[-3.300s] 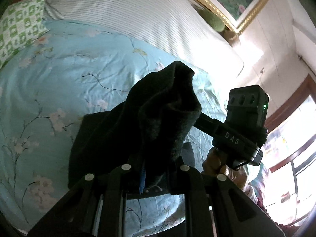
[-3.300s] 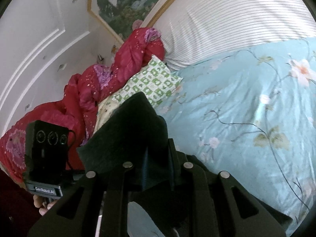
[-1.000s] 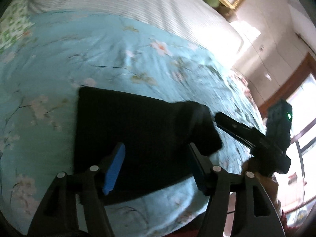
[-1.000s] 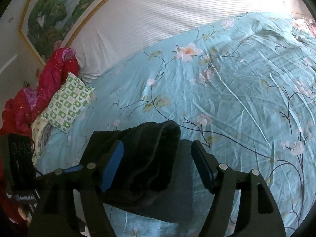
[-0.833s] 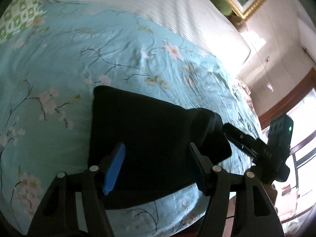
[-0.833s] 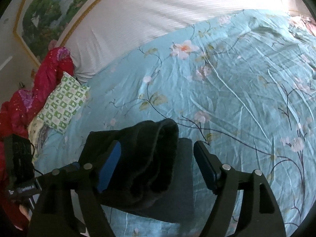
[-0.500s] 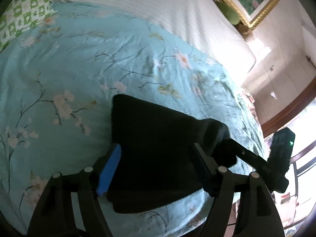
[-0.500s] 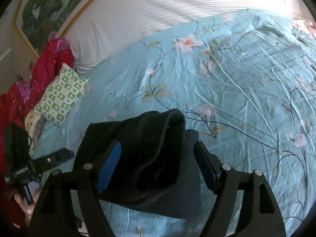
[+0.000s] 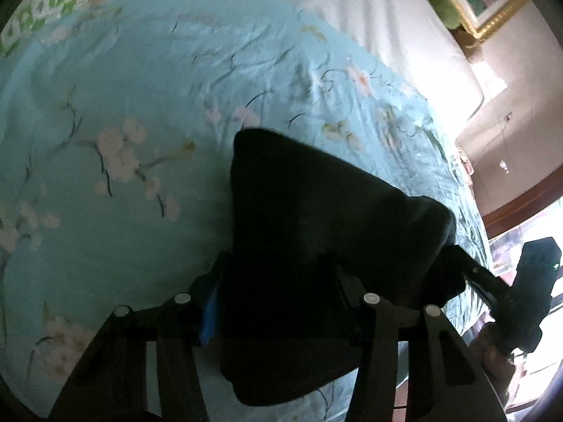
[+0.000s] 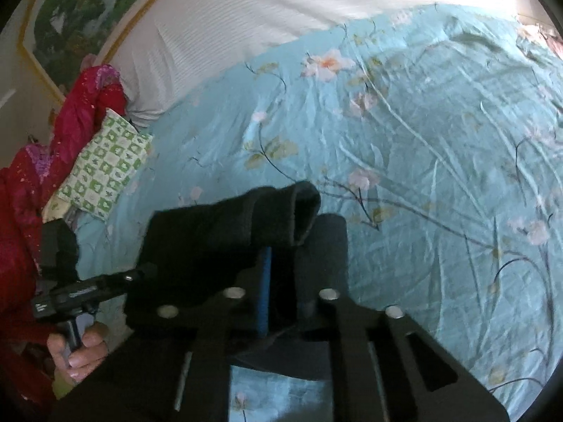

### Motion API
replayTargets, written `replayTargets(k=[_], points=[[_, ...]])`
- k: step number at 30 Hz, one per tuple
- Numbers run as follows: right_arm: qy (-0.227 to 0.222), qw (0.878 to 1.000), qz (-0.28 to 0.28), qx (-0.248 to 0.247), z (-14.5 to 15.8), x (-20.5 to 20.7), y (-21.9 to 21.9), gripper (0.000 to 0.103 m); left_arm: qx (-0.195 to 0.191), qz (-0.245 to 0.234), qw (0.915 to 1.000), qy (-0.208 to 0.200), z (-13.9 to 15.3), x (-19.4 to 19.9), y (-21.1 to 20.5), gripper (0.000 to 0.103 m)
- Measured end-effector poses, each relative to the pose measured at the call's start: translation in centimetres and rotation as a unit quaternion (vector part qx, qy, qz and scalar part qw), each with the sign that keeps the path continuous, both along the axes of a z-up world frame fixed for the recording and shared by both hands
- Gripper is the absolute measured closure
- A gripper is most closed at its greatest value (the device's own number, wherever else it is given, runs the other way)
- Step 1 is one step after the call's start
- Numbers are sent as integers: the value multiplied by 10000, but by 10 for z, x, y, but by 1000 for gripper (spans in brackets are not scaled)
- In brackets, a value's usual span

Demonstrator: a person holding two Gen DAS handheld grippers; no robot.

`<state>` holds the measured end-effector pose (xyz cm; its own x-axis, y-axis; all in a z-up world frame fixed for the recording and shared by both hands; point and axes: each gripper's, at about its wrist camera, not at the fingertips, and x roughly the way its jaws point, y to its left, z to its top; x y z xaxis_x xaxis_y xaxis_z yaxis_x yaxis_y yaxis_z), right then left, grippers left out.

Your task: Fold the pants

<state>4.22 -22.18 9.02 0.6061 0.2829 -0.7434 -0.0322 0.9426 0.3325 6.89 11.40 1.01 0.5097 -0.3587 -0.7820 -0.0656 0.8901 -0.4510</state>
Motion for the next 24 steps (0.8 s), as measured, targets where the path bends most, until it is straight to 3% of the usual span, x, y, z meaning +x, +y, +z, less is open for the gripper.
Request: replayTargets(k=[2,5,9,14,20,22,24], points=[[-155,9999,69,6,14,-7,-1,96,71,-81,9999,-100,11,-2,-4,53],[-241,9996,117,-56,22,-15,-2,97,213,-158,9995,-191,19,-2,-8,45],[93,9999,-27,-55,-6,-14,-12,97,248,-101,9996,121,0,6,-8,40],[262,9992,-233,168,-27,-11,-25,93,206,-47,9996,189,-8,6,-5,33],[315,9970,-298,645,-18,-9,-32,80,134,-19,9998,173,-3,7,-2,33],[269,9960,-337,779,-18,-10,-34,60,121,-13,9997,190,-4,7,-2,33],[201,9955,-357,858,-17,-10,-34,55,67,-5,9997,214,-3,7,-1,33]])
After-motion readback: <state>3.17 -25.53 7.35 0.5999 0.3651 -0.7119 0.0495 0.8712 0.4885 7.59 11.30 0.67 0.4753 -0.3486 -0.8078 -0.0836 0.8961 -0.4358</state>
